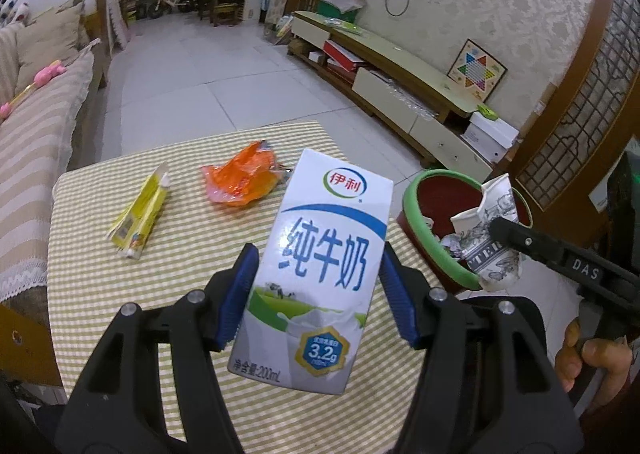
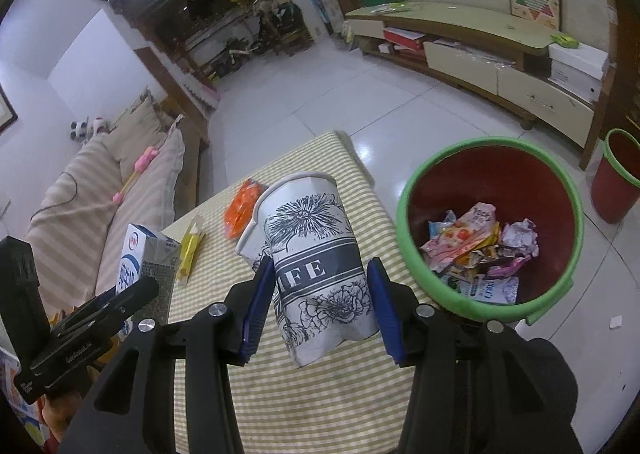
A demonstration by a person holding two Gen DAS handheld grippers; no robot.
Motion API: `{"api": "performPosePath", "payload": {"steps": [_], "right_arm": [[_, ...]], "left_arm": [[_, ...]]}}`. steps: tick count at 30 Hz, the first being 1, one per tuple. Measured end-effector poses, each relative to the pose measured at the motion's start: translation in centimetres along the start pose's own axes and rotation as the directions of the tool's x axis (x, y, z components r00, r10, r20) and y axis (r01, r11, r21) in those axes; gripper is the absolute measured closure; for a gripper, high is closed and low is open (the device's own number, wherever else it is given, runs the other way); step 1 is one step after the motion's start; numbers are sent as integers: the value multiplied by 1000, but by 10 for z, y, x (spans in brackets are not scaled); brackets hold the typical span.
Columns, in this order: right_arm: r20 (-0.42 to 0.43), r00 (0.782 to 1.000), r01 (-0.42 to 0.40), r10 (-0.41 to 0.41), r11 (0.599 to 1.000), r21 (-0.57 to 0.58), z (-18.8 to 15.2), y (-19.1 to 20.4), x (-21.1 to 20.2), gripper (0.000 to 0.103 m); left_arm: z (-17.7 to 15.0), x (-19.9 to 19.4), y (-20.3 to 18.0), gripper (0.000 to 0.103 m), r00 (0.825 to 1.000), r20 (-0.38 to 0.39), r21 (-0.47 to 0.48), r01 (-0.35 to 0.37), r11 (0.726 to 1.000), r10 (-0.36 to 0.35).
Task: Collect trash
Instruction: 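Carry milk carton and paper cup over the red bucket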
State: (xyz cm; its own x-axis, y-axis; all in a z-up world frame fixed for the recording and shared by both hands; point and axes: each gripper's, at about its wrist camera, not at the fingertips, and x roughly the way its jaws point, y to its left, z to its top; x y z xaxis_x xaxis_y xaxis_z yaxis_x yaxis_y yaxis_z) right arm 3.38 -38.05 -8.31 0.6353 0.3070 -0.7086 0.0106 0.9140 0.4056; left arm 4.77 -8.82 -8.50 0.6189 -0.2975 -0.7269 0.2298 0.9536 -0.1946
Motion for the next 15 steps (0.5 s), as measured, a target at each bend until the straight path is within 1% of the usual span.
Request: {"api": "performPosePath", "payload": {"steps": [7,15], "right_arm": [[29,999,19,-21,998,53,6,-29,-10,57],[53,996,61,-67,992,112,10,-66,-23,57]], "left_arm": [[9,8,-27,44,1000,7,54,20,998,-20],[20,26,-63,44,998,-6,104,65,992,-65]]}}
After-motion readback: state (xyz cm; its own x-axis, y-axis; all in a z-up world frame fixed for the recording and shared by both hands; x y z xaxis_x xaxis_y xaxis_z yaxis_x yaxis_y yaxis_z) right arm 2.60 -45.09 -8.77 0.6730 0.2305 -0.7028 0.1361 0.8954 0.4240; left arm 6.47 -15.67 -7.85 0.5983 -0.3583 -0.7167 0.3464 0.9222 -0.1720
